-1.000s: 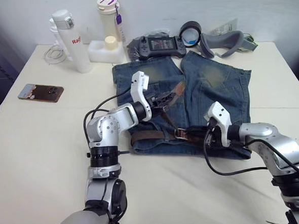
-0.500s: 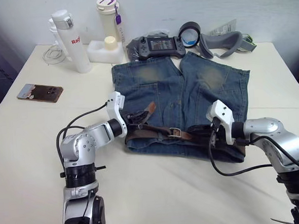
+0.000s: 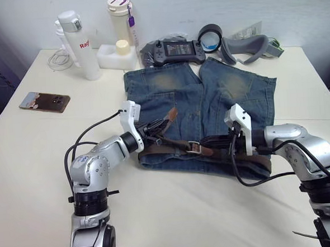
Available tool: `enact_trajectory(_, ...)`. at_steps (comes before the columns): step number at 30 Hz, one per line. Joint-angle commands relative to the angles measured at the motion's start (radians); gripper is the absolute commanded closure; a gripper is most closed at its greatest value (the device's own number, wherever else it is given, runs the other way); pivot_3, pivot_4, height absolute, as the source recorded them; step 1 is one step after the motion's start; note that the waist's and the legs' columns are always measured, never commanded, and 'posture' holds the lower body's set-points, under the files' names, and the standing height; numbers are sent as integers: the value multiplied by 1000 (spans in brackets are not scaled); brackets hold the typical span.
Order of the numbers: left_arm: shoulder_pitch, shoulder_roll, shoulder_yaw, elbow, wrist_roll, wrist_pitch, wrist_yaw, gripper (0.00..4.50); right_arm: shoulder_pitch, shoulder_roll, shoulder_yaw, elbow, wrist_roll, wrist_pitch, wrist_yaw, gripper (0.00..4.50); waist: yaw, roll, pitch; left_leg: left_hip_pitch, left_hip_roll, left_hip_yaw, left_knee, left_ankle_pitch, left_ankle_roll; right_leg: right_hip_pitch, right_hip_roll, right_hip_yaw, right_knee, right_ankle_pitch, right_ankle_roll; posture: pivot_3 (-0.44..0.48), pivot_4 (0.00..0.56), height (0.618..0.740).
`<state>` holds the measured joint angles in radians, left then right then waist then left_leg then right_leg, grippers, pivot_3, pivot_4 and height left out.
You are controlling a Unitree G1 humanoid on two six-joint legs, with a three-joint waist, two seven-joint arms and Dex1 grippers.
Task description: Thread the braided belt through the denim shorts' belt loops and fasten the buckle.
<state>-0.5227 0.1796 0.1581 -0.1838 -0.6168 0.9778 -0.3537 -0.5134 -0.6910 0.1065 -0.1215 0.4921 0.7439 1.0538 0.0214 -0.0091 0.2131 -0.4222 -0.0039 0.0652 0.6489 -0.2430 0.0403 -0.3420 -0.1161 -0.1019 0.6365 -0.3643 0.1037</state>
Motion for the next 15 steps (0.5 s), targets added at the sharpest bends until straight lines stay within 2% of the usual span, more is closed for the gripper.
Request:
enact_trajectory(1,32,22,-25,-18,40,-104,-28,4500,-32,21,5,14,10,-3,14,4476,0,0,0,0,0,0,0,0,0,0,0,0,0,0,0,0,150,731)
enact_trajectory(10,98,48,-72,17,133,-289,-47,4500,-62,-19,-39,33,46,45,50,4476,2,0,0,0,0,0,0,0,0,0,0,-1,0,0,0,0,150,731)
enact_trajectory(15,107,55,-72,32,141,-318,-61,4500,-66,-43,-18,40,38,55,75,4476,2,0,0,0,0,0,0,0,0,0,-1,-1,0,0,0,0,150,731)
